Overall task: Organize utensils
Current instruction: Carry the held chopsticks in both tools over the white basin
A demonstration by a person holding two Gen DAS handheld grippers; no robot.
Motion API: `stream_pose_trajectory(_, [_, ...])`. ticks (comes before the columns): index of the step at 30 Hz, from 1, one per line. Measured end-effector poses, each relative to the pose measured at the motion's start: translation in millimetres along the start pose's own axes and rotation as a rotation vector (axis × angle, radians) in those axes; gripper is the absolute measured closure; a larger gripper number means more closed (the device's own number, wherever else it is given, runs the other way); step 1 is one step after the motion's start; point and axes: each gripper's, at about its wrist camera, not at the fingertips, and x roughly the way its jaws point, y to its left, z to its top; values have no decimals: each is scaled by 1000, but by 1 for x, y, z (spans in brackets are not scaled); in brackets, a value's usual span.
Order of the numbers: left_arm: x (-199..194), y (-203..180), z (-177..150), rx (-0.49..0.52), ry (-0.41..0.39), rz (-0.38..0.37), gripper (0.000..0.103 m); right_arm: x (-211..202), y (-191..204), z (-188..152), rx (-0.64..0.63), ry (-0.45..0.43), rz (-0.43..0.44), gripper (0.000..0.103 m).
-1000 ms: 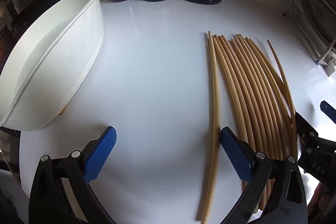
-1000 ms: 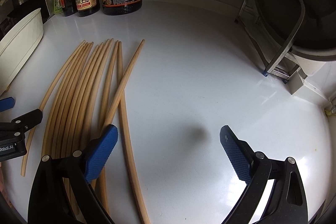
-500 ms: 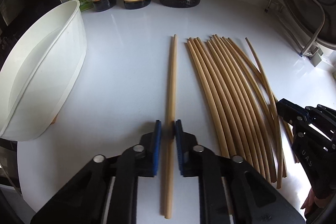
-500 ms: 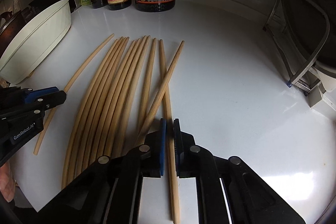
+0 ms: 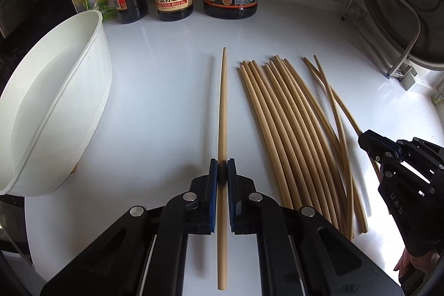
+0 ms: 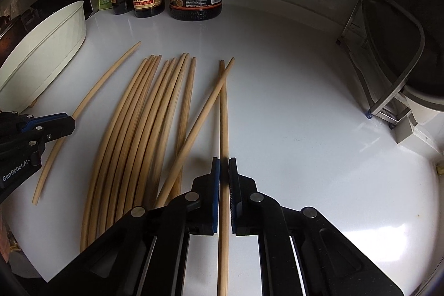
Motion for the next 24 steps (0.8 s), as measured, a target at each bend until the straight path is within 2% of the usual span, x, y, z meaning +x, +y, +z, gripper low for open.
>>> stream_pose_trajectory(13, [-6,7,3,-6,9,-17,96,-11,-6,1,65,-16,-24,97])
stream_pose_trajectory(19, [-31,14,11,8,-11,-39,96,-33,-1,8,84,-44,-7,97])
stream_pose_trajectory(24, [-63,31,21,7,-47,-45,96,-53,19,22,65,-68,24,97])
